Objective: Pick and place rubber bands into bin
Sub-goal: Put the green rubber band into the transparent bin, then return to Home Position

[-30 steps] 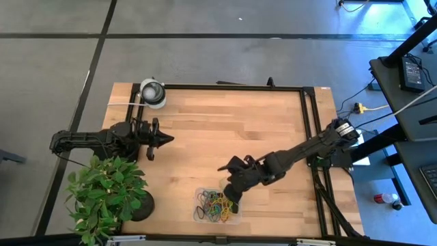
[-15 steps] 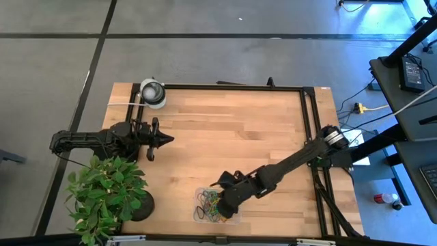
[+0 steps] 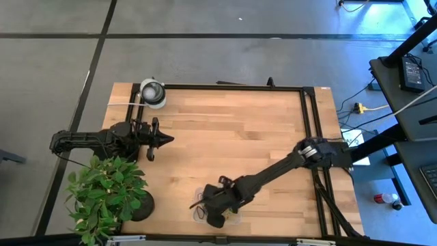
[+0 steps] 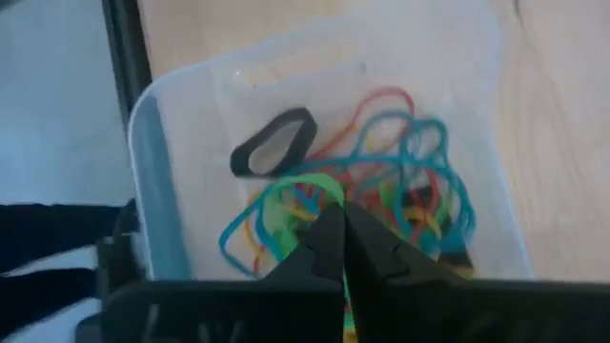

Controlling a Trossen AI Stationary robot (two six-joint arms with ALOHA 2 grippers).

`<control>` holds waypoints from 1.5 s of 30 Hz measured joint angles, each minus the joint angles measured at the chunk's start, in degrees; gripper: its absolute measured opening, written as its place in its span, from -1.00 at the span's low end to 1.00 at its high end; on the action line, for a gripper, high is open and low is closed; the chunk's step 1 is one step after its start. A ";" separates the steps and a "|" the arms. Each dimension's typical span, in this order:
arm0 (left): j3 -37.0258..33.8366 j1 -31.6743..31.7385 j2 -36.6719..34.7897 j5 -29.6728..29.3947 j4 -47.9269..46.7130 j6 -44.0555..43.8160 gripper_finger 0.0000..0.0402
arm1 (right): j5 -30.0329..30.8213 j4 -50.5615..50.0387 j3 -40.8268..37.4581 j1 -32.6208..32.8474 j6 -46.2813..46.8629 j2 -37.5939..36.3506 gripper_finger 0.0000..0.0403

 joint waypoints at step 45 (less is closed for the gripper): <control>0.00 0.00 0.00 -0.17 -0.02 0.00 -0.96 | -1.50 -24.55 13.74 5.21 -19.03 3.76 -0.71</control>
